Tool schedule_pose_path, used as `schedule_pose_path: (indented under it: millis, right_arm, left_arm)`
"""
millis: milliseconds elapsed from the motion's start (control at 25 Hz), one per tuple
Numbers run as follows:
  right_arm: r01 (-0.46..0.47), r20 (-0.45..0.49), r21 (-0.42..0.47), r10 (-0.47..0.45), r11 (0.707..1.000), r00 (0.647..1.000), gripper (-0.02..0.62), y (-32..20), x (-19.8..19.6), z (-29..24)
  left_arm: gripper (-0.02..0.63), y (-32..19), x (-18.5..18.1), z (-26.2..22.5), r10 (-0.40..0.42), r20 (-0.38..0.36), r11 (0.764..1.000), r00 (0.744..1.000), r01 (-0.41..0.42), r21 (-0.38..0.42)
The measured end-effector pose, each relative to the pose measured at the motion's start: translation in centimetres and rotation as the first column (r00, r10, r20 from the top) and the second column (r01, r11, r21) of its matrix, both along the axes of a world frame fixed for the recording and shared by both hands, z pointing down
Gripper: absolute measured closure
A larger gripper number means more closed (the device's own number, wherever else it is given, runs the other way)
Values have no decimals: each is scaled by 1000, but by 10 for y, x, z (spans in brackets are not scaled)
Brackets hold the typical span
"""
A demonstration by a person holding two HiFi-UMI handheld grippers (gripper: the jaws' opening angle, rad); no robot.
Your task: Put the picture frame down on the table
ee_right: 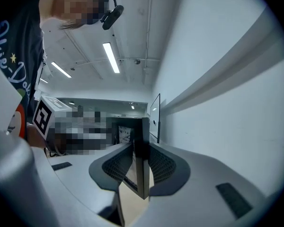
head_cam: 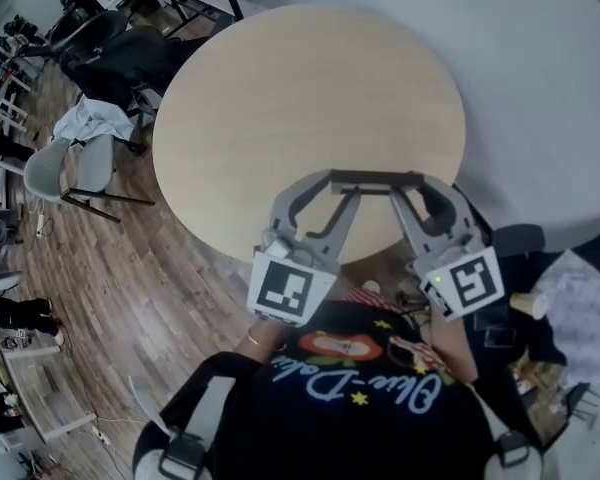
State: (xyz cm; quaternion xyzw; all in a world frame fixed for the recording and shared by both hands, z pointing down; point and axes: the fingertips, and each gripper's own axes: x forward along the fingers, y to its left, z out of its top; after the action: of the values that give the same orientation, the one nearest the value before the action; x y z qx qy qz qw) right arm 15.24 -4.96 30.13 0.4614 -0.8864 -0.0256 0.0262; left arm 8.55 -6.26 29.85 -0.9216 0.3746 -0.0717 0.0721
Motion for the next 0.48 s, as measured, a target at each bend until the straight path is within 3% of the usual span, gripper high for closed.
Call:
schedule_pose_path:
  millis: [480]
  right_arm:
    - [130,-23,-15,-130,991,991,511,-10,20,6]
  left_arm:
    - [477,-2,20,8,-139,13,990,990,139,-17]
